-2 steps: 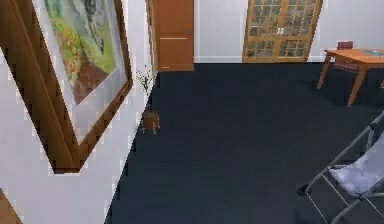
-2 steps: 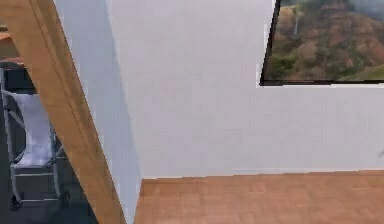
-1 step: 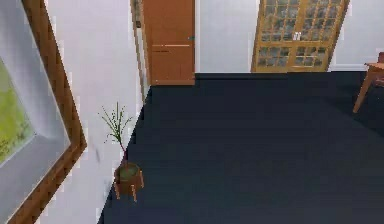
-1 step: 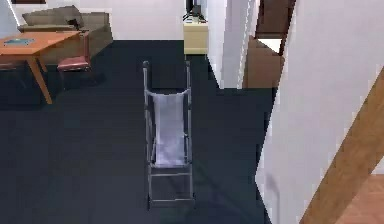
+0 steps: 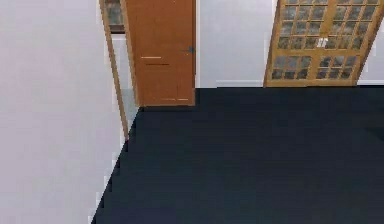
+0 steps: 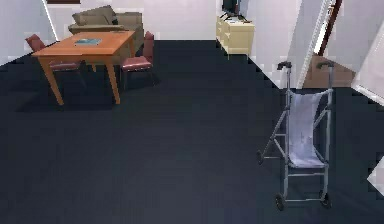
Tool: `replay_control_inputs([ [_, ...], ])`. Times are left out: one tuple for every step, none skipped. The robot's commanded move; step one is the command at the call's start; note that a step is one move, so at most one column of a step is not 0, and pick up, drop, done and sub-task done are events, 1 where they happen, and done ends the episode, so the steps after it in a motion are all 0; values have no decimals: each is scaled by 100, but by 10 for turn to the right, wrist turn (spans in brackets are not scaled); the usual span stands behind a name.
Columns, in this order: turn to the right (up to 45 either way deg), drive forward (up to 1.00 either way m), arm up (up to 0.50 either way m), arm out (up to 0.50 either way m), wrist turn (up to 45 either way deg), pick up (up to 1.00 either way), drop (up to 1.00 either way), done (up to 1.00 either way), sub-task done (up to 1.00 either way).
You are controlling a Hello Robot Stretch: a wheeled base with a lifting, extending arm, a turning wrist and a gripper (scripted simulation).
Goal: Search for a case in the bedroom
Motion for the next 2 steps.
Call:
replay_control_inputs([
  [0, 15, 0, 0, 0, 0, 0, 0, 0],
  [240, 0, 0, 0, 0, 0, 0, 0, 0],
])
